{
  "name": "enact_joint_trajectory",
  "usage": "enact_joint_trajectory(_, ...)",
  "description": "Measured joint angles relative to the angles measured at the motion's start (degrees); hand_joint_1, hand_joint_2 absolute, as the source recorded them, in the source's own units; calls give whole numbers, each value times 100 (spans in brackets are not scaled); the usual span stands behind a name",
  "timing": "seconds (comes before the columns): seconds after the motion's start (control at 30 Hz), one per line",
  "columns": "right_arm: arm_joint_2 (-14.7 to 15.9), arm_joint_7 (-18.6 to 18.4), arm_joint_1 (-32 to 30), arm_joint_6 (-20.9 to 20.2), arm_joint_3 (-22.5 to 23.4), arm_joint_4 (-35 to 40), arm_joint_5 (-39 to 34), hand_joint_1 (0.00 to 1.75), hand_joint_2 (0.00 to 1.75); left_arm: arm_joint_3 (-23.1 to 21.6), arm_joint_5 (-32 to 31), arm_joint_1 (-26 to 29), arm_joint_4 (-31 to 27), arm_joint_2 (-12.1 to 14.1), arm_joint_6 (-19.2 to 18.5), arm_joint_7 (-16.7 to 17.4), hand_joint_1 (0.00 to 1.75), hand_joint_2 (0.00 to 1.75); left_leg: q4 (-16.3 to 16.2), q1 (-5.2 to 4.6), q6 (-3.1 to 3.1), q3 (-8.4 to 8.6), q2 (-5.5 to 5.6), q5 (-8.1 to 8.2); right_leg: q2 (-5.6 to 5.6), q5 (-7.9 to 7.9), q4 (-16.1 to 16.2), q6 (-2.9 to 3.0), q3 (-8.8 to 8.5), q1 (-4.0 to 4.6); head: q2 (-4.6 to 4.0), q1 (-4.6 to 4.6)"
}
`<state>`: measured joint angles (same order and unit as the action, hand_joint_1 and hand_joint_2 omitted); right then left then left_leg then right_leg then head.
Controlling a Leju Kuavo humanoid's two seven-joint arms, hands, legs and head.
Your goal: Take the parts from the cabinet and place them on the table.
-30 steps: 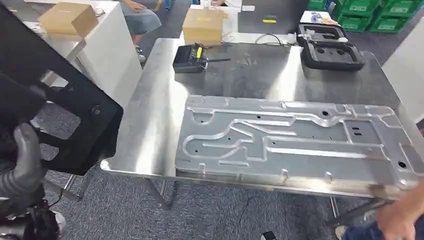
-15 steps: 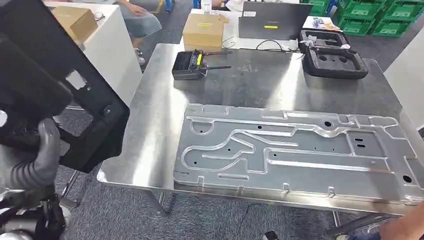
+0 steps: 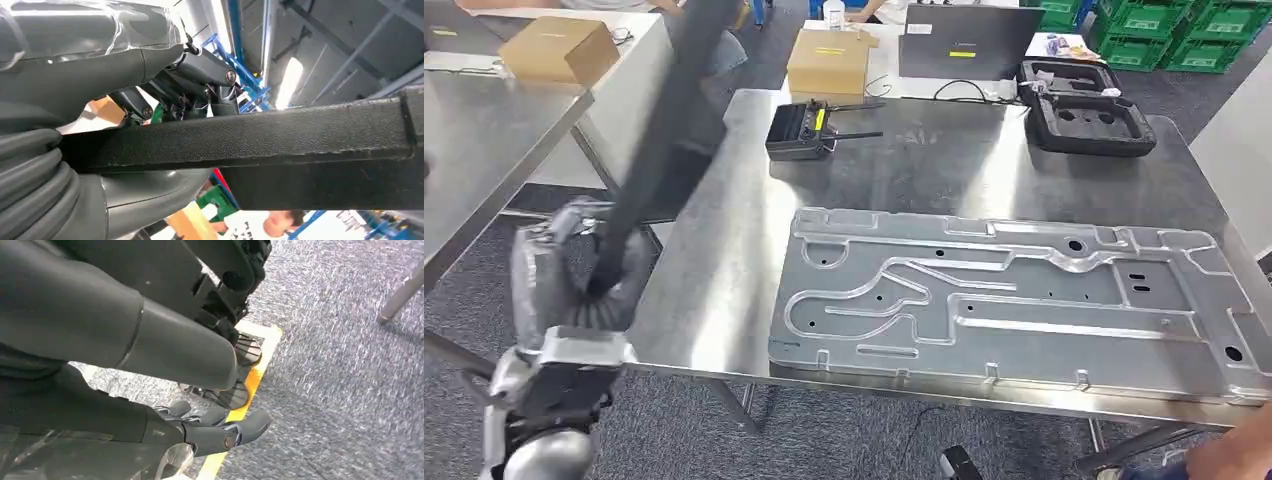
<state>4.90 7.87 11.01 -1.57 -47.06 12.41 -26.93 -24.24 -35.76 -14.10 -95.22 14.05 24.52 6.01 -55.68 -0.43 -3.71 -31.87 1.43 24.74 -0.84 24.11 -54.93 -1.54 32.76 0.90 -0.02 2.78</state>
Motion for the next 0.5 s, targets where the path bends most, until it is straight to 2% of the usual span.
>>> enact_joint_trajectory(0.17, -63, -100, 109, 0, -72, 42, 103, 0, 0, -312, -279, -296, 660, -131, 55, 72, 175, 175, -1, -1, 2, 0, -3, -2, -2, -6, 0, 5, 2, -1, 0, 0)
enact_joint_trajectory(0.27, -138, -227, 192, 0, -133, 48, 249, 0, 0, -528, -629, -660, 1203, -286, 257, 225, 175, 175, -2, -2, 0, -8, 1, -4, 0, -6, 0, 5, 6, -1, 0, 2)
enact_joint_trajectory(0.4, -265, -415, 370, 0, -234, 74, 481, 0, 0, -848, -1010, -1312, 2155, -621, 365, 225, 175, 175, -3, -2, 1, -7, -4, -5, -1, -12, 0, 5, 10, -1, 0, 0)
enact_joint_trajectory(0.5, -391, -544, 529, 0, -330, 79, 623, 0, 0, -1166, -1562, -1752, 2855, -979, 299, 481, 175, 175, -3, -4, 0, -8, -5, -5, -2, -14, 0, 4, 11, -2, 0, 0)
